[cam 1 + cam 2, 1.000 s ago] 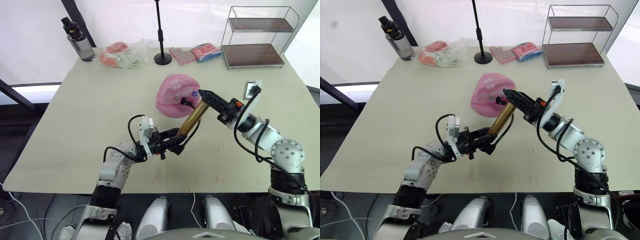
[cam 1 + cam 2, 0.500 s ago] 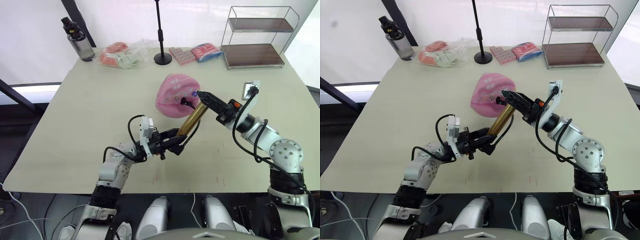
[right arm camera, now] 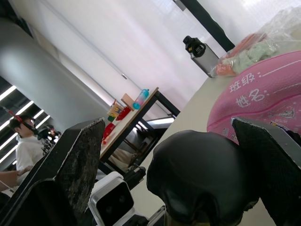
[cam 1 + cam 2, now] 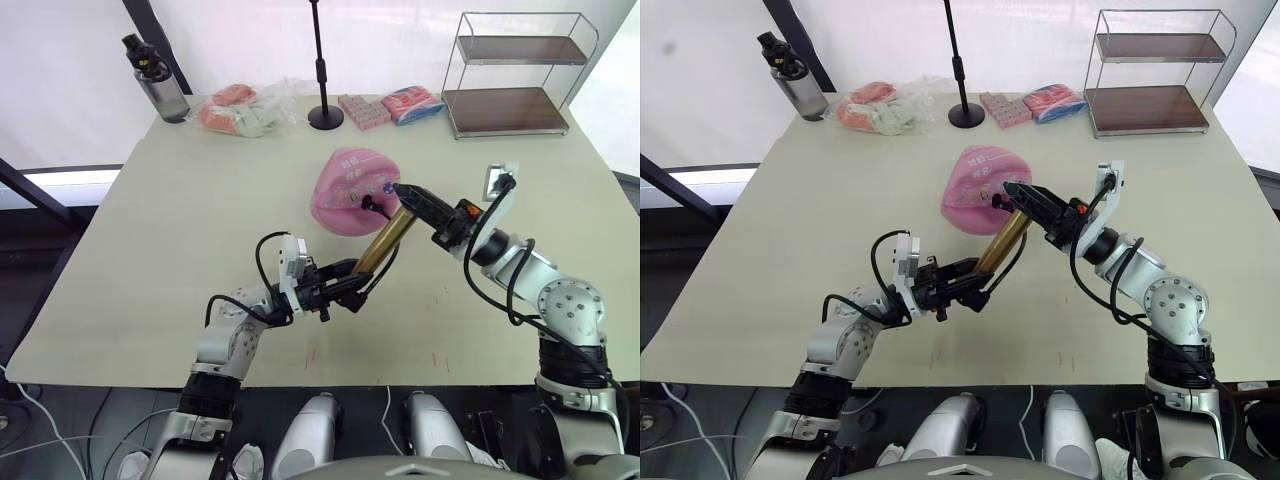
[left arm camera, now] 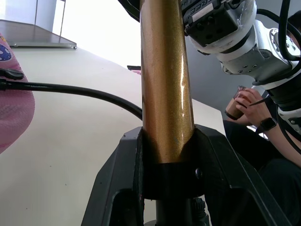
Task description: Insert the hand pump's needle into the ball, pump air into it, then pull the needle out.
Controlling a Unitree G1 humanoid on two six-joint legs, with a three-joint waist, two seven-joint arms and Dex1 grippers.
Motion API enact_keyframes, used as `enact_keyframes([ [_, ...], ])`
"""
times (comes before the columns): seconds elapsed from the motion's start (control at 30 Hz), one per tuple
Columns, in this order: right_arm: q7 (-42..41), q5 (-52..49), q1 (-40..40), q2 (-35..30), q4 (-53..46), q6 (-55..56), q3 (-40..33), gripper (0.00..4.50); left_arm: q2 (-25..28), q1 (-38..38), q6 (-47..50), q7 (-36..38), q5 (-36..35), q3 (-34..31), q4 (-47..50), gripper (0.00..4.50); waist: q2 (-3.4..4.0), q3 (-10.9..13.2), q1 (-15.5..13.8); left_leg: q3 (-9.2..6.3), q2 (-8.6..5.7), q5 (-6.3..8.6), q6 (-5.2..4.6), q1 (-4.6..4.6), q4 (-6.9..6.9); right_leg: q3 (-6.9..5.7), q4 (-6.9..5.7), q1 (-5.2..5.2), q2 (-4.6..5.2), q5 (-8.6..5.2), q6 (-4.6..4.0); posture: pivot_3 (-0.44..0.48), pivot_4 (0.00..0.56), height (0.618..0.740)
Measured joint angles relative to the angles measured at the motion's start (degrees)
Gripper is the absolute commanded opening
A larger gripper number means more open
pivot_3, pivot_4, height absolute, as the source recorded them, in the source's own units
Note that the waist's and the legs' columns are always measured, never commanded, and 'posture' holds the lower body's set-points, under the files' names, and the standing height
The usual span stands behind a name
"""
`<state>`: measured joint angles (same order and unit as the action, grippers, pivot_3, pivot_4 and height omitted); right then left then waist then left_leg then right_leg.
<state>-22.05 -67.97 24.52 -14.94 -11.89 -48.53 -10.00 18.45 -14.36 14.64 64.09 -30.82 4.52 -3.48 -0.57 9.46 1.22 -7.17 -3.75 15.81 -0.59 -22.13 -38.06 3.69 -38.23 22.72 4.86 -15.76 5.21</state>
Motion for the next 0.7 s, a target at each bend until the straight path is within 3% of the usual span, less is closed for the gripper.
enact_keyframes([
  [0.03,0.01,0.19,0.0,0.0,0.1,0.01,-0.02,3.66,-0.01,0.0,-0.1,0.14,0.01,0.0,0.0,1.07,0.0,0.0,0.0,0.0,0.0,0.01,-0.02,0.0,0.0,0.0,0.0,0.0,0.0,0.0,0.0,0.0,0.15,0.74],
  [0.17,0.04,1.03,0.0,0.0,0.93,0.05,-0.06,1.83,-0.07,-0.01,-0.49,0.59,0.11,0.0,0.0,1.07,0.0,0.0,0.02,0.0,0.0,0.03,-0.05,0.0,0.0,0.0,0.0,0.0,0.0,0.0,0.0,0.0,0.15,0.74],
  [0.53,0.05,1.11,0.0,0.13,0.93,0.04,-0.05,1.82,-0.13,-0.02,-0.73,0.45,0.18,-0.02,-0.26,1.07,0.0,0.0,0.01,-0.01,0.0,0.03,-0.06,-0.01,0.0,-0.01,0.0,0.01,0.0,0.0,0.0,0.0,0.15,0.74],
  [0.7,-0.45,2.42,0.0,-0.22,0.9,0.04,0.41,1.82,-0.15,-0.12,-0.44,-1.61,0.58,-0.27,-1.76,2.92,0.0,0.0,0.01,-0.02,0.0,0.04,-0.06,-0.01,0.0,-0.01,0.0,0.01,0.0,0.0,0.0,0.0,0.15,0.74],
])
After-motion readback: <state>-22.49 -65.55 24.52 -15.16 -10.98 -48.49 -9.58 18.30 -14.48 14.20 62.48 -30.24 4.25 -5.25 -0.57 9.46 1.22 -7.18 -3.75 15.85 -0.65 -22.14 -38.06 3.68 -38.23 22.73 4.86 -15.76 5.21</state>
